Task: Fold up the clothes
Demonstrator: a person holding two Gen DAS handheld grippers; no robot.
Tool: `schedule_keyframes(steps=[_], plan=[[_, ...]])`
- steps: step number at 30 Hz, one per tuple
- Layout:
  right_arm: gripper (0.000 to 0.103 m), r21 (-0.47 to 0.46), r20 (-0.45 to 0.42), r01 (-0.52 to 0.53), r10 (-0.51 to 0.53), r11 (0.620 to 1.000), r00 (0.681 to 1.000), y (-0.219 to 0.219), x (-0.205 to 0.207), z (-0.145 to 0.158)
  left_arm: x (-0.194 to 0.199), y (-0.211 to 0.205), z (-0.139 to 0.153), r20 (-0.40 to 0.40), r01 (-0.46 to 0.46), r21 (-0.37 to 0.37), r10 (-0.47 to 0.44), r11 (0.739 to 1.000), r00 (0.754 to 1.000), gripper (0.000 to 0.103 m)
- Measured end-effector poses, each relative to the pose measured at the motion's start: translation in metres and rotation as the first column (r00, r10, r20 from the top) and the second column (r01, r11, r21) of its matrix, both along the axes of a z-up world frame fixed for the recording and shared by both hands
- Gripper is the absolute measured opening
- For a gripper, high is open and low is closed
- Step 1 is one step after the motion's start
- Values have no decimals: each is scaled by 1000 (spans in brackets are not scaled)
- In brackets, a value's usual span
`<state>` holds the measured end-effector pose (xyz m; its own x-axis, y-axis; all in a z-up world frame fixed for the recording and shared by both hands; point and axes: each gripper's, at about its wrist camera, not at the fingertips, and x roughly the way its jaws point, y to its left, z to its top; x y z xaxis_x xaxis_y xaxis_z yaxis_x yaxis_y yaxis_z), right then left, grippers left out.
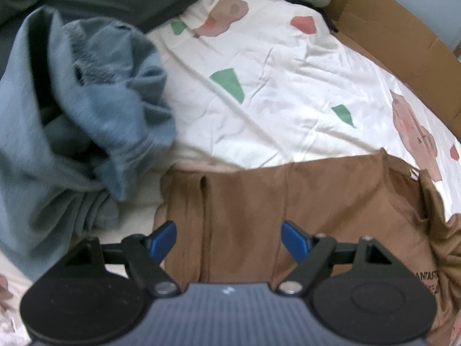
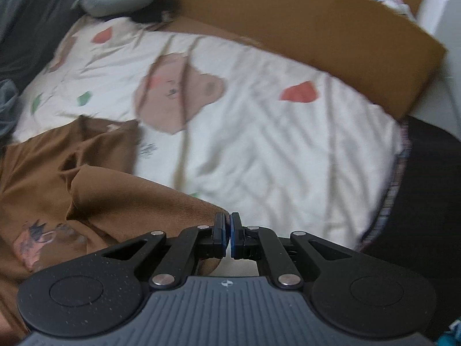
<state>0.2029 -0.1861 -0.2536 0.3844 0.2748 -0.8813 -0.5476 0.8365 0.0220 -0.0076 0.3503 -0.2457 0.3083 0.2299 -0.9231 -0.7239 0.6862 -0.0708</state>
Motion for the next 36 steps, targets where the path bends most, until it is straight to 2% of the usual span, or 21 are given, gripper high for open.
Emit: schedule_keyframes(steps=[8,12,18,29,36], plan=[[1,-102,55,134,-129,986,990,-47,21,7,25,3,-1,5,33,24,-34,999,999,82],[1,-162,82,215,-204,963,976,-75,27,8,33,4,-1,6,45,35,-45,998,999,82],[1,-201,111,338,-321,920,940,-115,26,14,42,4,-3,2,59,43,-59,997,998,82],[1,-223,118,412,-395,884,911,-146,11,16,54,4,-4,-5,92,65,-92,994,996,82],[2,-251,96,453,-444,855,891,-156,16,-1,68,7,-9,-28,144,101,-142,984,989,81]])
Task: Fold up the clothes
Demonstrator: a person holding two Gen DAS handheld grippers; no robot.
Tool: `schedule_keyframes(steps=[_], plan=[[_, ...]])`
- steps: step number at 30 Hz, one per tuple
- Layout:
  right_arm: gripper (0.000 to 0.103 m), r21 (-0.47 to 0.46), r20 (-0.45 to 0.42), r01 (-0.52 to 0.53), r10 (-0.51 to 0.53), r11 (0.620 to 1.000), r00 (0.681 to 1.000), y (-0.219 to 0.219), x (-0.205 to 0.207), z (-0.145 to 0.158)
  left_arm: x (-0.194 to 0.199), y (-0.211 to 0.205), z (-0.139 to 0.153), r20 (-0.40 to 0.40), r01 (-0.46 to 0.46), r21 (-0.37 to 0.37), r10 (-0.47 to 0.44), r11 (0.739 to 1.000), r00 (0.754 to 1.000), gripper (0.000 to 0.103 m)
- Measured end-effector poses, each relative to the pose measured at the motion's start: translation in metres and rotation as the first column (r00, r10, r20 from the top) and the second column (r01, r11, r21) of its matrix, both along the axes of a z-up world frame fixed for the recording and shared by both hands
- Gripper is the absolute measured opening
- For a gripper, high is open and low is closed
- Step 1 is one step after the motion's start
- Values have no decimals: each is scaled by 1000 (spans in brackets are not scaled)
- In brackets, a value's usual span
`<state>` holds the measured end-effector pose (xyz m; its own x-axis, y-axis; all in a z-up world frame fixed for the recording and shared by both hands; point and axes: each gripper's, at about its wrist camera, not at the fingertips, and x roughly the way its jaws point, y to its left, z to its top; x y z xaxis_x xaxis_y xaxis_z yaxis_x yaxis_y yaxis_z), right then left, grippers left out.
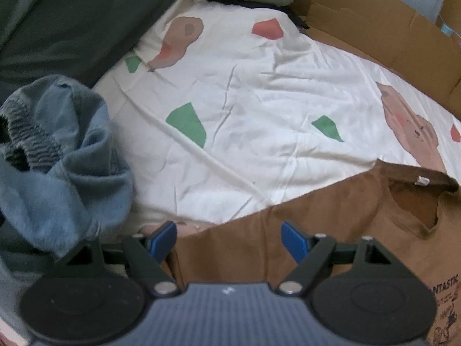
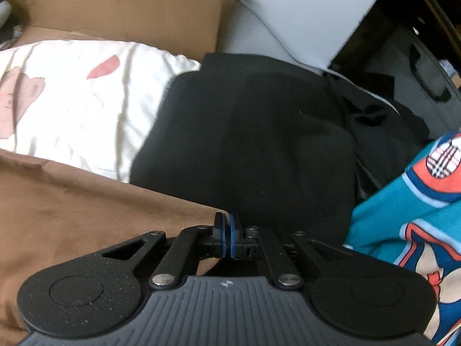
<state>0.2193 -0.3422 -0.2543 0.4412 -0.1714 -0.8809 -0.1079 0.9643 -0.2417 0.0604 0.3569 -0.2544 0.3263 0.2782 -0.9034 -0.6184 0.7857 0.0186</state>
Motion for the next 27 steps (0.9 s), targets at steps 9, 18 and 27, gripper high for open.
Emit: schedule_keyframes(steps=[9,18,27], plan=[[35,22,20,16,-16,1000,1000,7,1,10,15,1,-4,-3,71,29,-71,997,997,76],[35,98,87,-145,137,985,987,64,15,19,26,-24,-15,17,131,-7,-131,991,991,73],[35,229,49,-229,224,946,973,118,15,-15,30,-67,-37,55,185,-33,-183,982,982,70]])
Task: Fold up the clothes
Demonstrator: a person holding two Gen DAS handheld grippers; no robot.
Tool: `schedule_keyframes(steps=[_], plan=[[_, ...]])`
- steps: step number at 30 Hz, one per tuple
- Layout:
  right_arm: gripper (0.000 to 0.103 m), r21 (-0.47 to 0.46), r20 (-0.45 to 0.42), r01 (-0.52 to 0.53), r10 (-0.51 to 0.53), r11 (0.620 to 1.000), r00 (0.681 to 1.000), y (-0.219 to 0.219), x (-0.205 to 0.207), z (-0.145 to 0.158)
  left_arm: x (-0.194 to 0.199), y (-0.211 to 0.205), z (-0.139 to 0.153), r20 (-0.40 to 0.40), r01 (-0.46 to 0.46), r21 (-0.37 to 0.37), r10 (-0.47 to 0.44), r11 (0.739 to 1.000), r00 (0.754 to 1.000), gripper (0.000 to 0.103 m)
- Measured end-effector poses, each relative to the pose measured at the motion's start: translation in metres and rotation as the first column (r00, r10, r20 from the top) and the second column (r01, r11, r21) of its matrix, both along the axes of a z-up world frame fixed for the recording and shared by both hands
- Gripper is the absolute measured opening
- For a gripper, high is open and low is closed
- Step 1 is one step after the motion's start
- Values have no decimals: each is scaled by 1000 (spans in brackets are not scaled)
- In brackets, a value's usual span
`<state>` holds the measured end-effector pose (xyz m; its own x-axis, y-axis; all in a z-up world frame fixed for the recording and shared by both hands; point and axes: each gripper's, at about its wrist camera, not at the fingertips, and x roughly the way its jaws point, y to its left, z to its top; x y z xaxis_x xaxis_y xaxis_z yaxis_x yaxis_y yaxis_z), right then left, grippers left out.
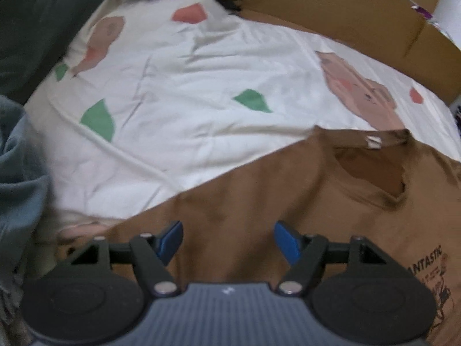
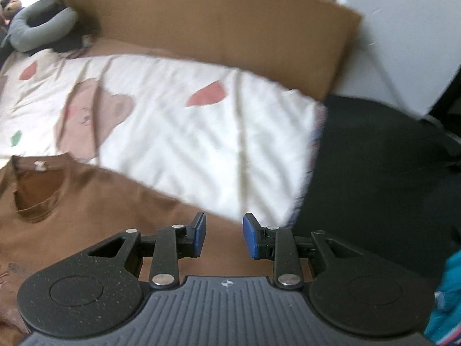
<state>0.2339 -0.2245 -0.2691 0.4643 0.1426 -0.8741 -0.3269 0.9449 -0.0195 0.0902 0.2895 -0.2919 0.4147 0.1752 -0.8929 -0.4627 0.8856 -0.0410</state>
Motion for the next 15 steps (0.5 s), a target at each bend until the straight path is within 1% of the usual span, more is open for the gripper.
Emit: schedule_keyframes(steps=[1,2,4,5,7,10,15], plan=[[35,11,-13,-8,8,1000,1000,6,-3,-5,2,-3,-2,-3,6,3,-6,1000,1000,62],[35,21,-24,-17,17,1000,1000,11,-6,-9,3,-6,-4,-7,12,6,-12,1000,1000,55],[35,37,-41,-33,35,999,999,20,-11,-17,5,-8,-8,-13,12,0,-12,1000,1000,31],[35,45,-51,-42,44,998,998,24,-14,-20,6,-8,-11,-16,4,-9,-5,1000,1000,28],[35,59,-69,-57,61,997,996,31,-20,-27,6,-8,-14,-18,-6,-18,5,1000,1000,14],[35,71,-89,-75,82,995,993,39,-27,-32,3,-9,-13,-16,-2,-21,2,1000,1000,2],[35,79,-110,-85,94,993,989,42,-32,-38,-2,-13,-6,7,-1,-36,1,999,1000,0]])
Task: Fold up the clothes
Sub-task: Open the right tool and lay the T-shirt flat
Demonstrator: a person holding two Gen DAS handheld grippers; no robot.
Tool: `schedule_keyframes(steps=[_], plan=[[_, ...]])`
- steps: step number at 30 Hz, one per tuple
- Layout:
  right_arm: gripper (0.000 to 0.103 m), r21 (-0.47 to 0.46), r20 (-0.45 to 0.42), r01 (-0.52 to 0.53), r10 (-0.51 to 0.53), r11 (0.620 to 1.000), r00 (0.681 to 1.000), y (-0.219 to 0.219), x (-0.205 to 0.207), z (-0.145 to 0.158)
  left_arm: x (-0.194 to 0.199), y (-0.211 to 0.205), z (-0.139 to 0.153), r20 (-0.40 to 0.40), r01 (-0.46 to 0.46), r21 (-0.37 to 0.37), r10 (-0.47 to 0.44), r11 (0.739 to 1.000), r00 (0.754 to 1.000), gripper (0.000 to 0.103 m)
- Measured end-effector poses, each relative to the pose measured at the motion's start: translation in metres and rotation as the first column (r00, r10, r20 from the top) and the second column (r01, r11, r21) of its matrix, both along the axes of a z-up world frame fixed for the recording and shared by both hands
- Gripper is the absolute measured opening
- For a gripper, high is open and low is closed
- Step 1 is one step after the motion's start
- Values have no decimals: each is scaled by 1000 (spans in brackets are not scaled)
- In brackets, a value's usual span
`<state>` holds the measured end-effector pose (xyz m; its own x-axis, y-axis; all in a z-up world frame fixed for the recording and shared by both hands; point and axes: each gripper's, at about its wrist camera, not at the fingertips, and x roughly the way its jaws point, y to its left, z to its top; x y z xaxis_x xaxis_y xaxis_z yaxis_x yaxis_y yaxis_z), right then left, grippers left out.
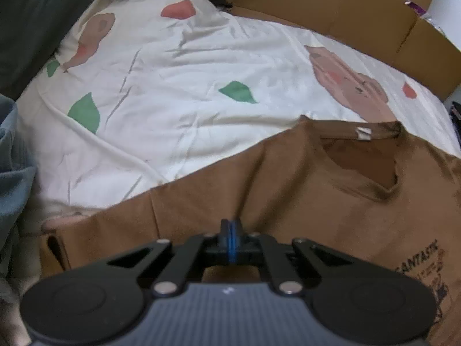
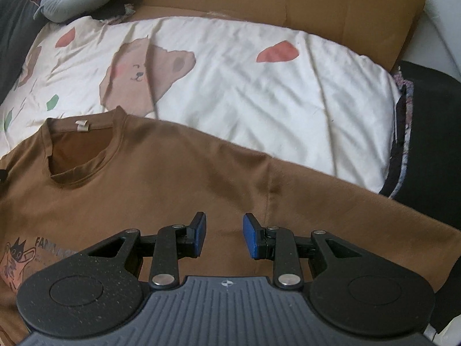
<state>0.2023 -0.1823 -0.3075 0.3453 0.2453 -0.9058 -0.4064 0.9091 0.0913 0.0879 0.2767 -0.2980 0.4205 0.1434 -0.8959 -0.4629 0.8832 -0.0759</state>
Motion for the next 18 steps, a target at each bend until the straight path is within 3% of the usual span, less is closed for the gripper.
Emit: schedule_keyframes(steps=[6,12,16,18], plan=[[35,2,-11,-8,8,1000,1000,4,-1,-4,-4,-7,-1,-16,-12,-66,11,998,1000,0],[35,0,-17,-13,13,1000,1000,7,2,-7,-1,-11,-20,-60,-17,-95,11,995,998,1],[35,1,-12,-16,16,1000,1000,9,6,-8,2,-10,-20,-77,-1,-93,-6,996,997,6],[35,1,-5,-22,22,1000,1000,10,10,-7,3,-9,-14,-85,25,-89,-32,996,996,13]])
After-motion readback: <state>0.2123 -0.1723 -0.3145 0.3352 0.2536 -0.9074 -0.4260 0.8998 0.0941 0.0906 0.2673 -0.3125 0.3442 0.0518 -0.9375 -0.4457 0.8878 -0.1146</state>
